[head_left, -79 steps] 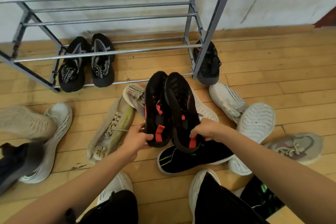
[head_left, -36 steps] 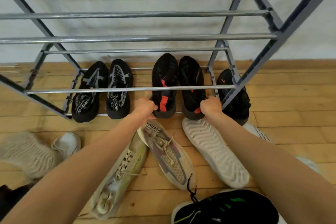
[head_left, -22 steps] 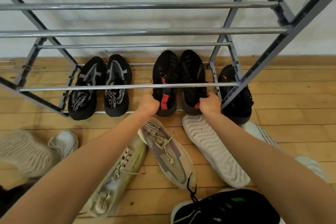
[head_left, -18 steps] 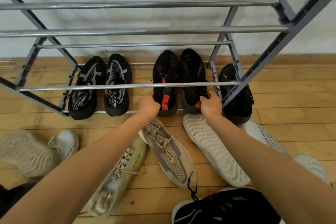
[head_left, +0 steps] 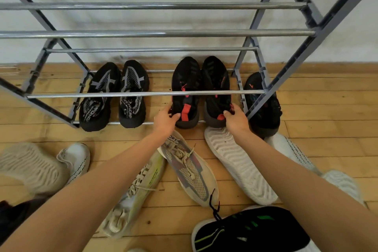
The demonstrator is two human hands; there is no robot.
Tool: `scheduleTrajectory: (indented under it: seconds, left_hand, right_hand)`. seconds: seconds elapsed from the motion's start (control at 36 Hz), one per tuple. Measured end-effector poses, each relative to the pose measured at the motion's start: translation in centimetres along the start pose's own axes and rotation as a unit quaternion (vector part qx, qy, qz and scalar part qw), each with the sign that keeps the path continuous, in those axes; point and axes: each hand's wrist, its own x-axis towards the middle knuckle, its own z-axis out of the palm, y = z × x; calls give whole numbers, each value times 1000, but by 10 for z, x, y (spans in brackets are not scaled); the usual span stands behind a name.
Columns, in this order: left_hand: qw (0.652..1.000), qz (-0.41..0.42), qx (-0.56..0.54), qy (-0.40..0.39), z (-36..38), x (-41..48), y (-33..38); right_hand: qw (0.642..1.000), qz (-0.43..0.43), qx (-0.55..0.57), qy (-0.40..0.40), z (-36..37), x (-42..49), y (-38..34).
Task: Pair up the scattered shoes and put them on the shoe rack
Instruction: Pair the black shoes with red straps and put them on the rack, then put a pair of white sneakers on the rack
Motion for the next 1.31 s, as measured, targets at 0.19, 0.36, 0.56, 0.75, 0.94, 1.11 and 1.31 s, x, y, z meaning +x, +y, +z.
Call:
scheduleTrajectory:
  seconds: [0.19, 0.36, 0.56, 0.75, 0.94, 1.11, 1.31]
  left_hand:
    - [990, 88, 92, 57, 9, -48, -9]
    - [997, 17, 70, 40, 10, -101, -50]
    - [998, -39, 14, -47, 9, -137, -71]
    - [990, -82, -38, -109, 26, -144, -73]
    - [978, -166, -109, -61, 26, -136, -73]
    - [992, -113, -16, -49, -5, -142, -79]
    - [982, 6, 186, 10, -2, -158, -70]
  right_hand:
    - [989, -98, -108, 20, -9, -37, 24]
    - [914, -252, -315, -47, 1, -79, 55]
    - [882, -31, -464, -80, -16, -85, 74]
    - [841, -42, -533, -83, -26, -87, 89]
    - [909, -76, -364, -188, -37, -94, 71]
    - [937, 106, -27, -331, -53, -91, 42]
    - [956, 105, -139, -235, -41, -92, 54]
